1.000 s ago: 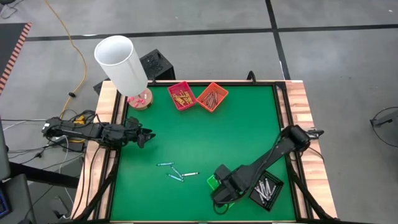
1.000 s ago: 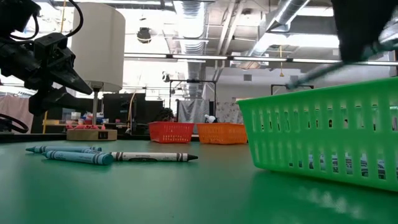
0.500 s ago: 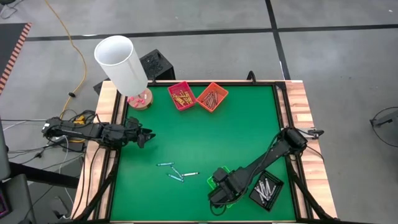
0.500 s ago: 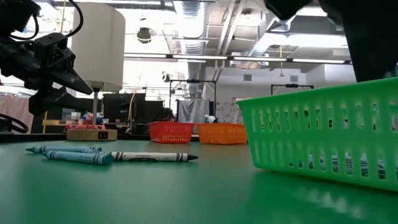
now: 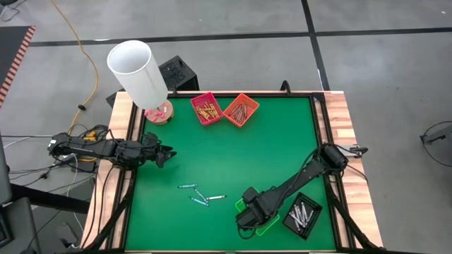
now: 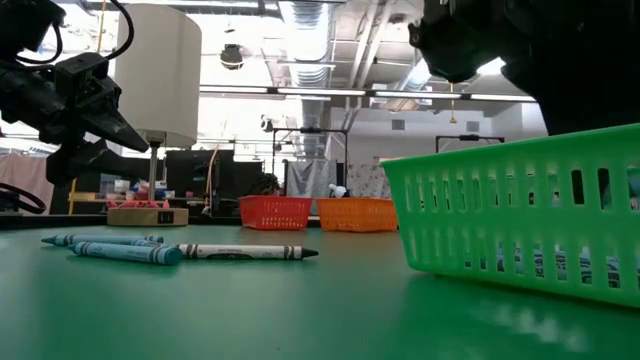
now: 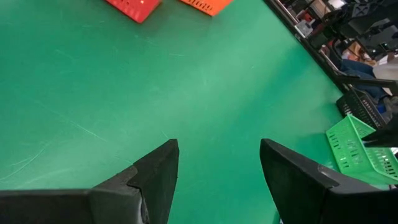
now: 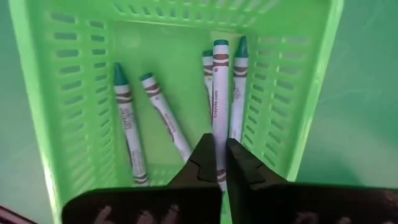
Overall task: Sort crayons
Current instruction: Put the green crayon into the green bin, then put the black crayon into the black bin
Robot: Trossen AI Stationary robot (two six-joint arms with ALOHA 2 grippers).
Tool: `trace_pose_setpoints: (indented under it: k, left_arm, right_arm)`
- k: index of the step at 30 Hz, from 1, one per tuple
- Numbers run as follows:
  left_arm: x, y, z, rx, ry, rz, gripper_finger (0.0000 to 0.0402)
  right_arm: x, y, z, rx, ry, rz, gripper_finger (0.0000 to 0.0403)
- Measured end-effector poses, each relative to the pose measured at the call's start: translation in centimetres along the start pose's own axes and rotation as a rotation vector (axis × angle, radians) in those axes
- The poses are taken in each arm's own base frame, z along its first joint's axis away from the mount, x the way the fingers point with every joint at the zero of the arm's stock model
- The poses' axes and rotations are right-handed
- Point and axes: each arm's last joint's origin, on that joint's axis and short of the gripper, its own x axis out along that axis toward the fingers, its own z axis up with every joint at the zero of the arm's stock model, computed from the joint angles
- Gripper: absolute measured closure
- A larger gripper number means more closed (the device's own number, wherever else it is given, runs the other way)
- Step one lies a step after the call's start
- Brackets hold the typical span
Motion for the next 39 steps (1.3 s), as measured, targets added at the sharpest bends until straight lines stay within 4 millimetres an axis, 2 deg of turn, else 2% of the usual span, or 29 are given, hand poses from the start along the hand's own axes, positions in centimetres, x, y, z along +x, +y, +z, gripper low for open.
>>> trace_pose_setpoints:
  k: [9, 28, 35, 39]
  left_arm:
    - [0.0, 0.0, 0.0, 0.0, 0.0, 0.0, 0.0186]
    - [0.0, 0.0, 0.0, 0.0, 0.0, 0.0, 0.0186]
    - [0.0, 0.0, 0.0, 0.0, 0.0, 0.0, 0.0186]
    - [0.0, 0.01, -0.01, 0.0, 0.0, 0.0, 0.0186]
  right_arm:
    - [-0.05, 0.1, 0.02, -0.005, -0.002, 0.012, 0.0362]
    - [-0.05, 0.26, 0.02, -0.053, 0.003, 0.03, 0.0357]
    - [-0.1, 0.34, 0.02, -0.081, 0.001, 0.037, 0.0322]
    - [-0.99, 0.71, 0.16, -0.14, 0.007, 0.069, 0.0304]
